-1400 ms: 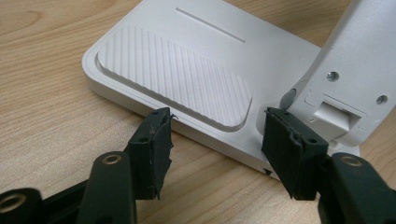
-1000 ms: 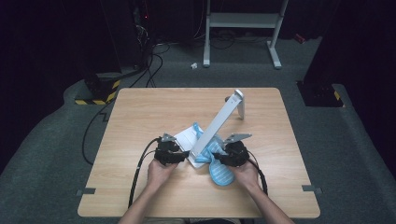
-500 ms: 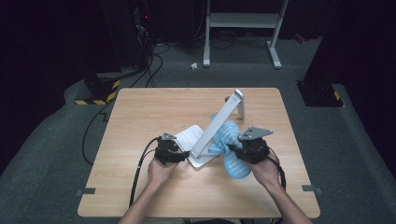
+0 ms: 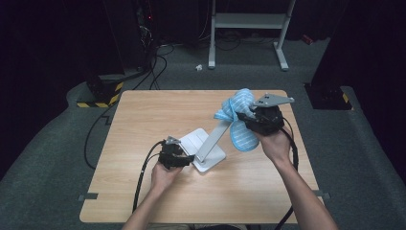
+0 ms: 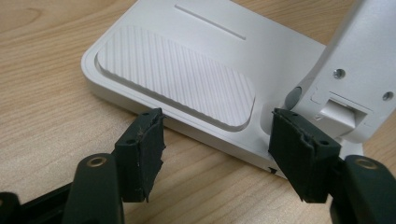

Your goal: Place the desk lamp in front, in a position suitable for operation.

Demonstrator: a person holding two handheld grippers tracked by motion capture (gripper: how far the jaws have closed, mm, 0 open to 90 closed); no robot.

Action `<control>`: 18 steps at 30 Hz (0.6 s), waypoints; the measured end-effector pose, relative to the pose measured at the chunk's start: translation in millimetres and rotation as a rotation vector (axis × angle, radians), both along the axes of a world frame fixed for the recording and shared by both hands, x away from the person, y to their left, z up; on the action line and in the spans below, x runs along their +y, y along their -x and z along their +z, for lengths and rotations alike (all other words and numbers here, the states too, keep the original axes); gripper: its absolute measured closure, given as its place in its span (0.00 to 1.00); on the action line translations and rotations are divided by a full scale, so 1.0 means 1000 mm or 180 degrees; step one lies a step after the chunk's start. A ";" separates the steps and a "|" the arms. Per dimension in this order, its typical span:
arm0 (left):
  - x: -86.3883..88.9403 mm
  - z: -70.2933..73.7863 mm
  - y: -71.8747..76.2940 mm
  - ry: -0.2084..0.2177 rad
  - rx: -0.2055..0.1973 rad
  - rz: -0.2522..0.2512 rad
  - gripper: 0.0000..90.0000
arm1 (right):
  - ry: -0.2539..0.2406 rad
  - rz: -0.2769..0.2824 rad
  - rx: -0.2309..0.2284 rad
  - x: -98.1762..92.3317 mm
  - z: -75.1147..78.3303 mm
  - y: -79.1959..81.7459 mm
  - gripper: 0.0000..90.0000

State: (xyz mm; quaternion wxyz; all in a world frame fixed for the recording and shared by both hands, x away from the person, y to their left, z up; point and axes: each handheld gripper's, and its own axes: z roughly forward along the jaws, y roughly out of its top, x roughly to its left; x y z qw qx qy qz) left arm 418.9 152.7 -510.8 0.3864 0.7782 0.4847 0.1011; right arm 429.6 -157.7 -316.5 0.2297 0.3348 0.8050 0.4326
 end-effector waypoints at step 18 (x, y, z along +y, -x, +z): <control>0.001 -0.003 0.000 -0.0366 -0.0053 -0.0058 0.46 | 0.0365 0.0504 0.0679 0.063 -0.096 0.009 0.78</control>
